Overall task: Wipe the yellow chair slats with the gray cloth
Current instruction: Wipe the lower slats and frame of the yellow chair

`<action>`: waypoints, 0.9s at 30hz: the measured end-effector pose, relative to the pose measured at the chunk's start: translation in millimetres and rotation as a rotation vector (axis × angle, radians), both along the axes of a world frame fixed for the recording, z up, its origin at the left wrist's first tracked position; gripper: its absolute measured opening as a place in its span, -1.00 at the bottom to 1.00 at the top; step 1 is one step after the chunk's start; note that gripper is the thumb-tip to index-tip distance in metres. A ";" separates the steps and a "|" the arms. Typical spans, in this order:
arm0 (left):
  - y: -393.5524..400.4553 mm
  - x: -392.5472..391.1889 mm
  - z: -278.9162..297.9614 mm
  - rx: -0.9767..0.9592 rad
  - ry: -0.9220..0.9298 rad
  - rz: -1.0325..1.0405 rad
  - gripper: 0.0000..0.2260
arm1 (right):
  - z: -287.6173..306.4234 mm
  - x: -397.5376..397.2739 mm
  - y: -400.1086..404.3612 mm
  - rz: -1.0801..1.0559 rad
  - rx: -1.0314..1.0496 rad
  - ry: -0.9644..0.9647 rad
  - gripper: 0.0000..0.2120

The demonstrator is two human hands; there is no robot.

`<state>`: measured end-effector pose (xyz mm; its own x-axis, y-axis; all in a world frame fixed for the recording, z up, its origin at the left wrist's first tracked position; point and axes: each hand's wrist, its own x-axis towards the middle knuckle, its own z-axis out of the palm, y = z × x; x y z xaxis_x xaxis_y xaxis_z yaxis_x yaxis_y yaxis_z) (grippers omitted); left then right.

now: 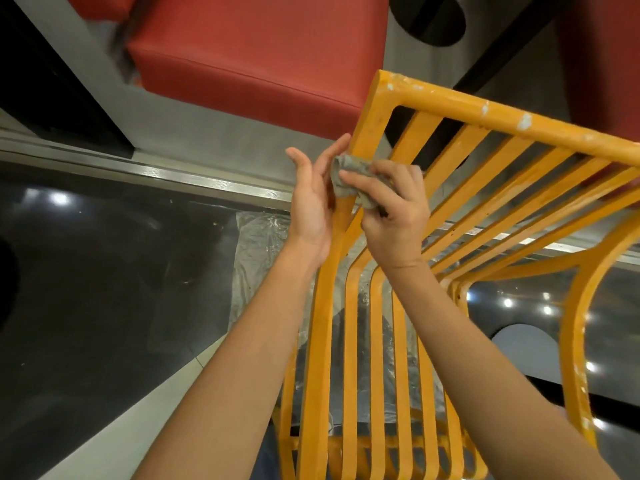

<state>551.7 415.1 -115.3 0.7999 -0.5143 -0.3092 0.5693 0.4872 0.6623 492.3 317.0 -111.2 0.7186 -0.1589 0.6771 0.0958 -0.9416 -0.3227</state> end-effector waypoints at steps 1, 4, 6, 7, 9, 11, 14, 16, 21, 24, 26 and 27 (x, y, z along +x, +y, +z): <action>0.6 -0.2 0.0 0.012 -0.003 -0.004 -0.27 | 3.1 -1.4 -3.7 0.006 -0.004 0.014 -0.56; -0.5 -0.6 -1.4 0.061 -0.029 0.002 -0.26 | 28.8 21.2 -11.4 -0.063 0.038 -0.129 -0.65; -0.8 -1.0 0.7 0.082 -0.045 0.018 -0.26 | 38.0 33.6 -5.8 -0.095 0.082 -0.191 -0.67; -0.7 -1.7 3.1 0.079 -0.046 0.016 -0.26 | 35.0 31.6 -2.4 -0.090 0.083 -0.169 -0.67; -0.8 -2.3 5.0 0.059 -0.049 0.001 -0.25 | 22.5 17.0 -0.9 -0.061 0.072 -0.061 -0.65; 0.0 -3.2 7.0 0.064 -0.055 0.000 -0.26 | 22.7 9.0 -4.0 -0.053 0.079 -0.007 -0.64; -0.9 -4.9 3.3 0.071 -0.092 0.024 -0.36 | 41.8 27.2 -3.6 -0.117 0.119 -0.133 -0.67; -3.5 -13.3 -1.2 0.135 -0.192 0.020 -0.52 | 44.3 33.4 3.9 -0.120 0.122 -0.154 -0.66; 0.3 -42.9 -36.8 0.658 -0.764 -0.007 -0.33 | 36.8 7.0 -8.9 -0.048 0.080 0.016 -0.71; 1.7 -54.2 -45.3 0.863 -0.851 -0.051 -0.10 | 56.5 24.9 -16.2 -0.134 0.083 -0.152 -0.66; -1.3 -59.8 -45.3 0.915 -0.867 -0.016 -0.07 | 53.3 29.9 -9.4 -0.125 0.074 -0.138 -0.63; -2.7 -62.2 -46.0 0.941 -0.873 -0.006 -0.08 | 45.6 26.0 -6.4 -0.091 0.058 -0.087 -0.64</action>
